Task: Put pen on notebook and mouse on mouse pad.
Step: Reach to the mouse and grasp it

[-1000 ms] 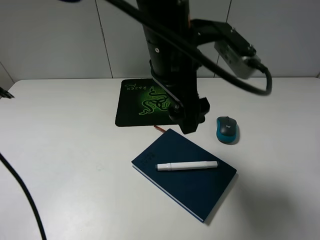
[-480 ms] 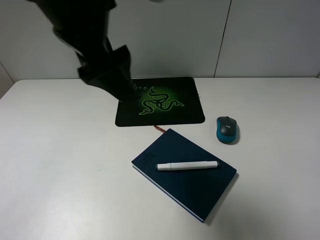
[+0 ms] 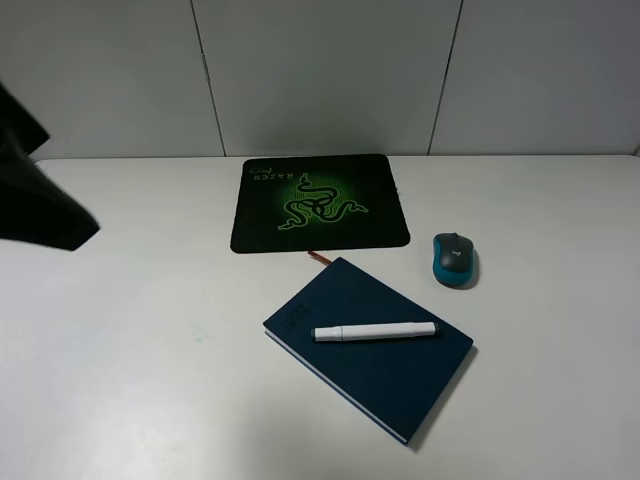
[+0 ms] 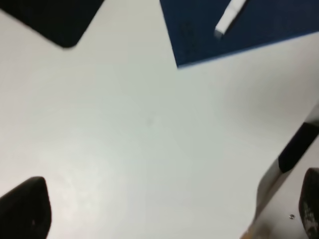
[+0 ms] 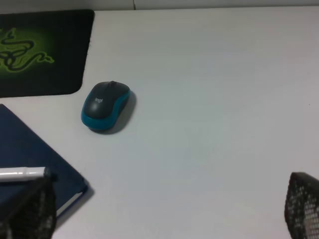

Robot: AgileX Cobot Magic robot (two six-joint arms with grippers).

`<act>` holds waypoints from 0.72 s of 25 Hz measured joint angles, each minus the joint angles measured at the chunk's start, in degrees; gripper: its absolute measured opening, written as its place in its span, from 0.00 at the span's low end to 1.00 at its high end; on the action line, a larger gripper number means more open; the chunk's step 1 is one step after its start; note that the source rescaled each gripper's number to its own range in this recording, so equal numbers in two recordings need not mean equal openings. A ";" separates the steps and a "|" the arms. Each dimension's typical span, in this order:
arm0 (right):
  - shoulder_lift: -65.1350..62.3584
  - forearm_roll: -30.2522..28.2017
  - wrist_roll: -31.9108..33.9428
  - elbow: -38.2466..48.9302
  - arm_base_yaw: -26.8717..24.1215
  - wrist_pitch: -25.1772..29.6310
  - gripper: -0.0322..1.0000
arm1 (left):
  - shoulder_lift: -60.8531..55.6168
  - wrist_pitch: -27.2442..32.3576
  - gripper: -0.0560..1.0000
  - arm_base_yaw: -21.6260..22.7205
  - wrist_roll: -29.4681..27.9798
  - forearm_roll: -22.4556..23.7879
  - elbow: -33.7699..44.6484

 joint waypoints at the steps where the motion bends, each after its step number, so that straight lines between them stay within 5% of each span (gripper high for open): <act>1: 0.00 0.00 0.00 0.00 0.00 0.00 1.00 | -2.34 0.00 1.00 0.14 -1.02 0.31 1.96; 12: 0.00 0.00 0.00 0.00 0.00 0.00 1.00 | -27.13 0.11 1.00 0.25 -12.19 2.84 18.36; 18: 0.00 0.00 0.00 0.00 0.00 0.00 1.00 | -35.18 -0.01 1.00 6.35 -15.17 4.96 23.28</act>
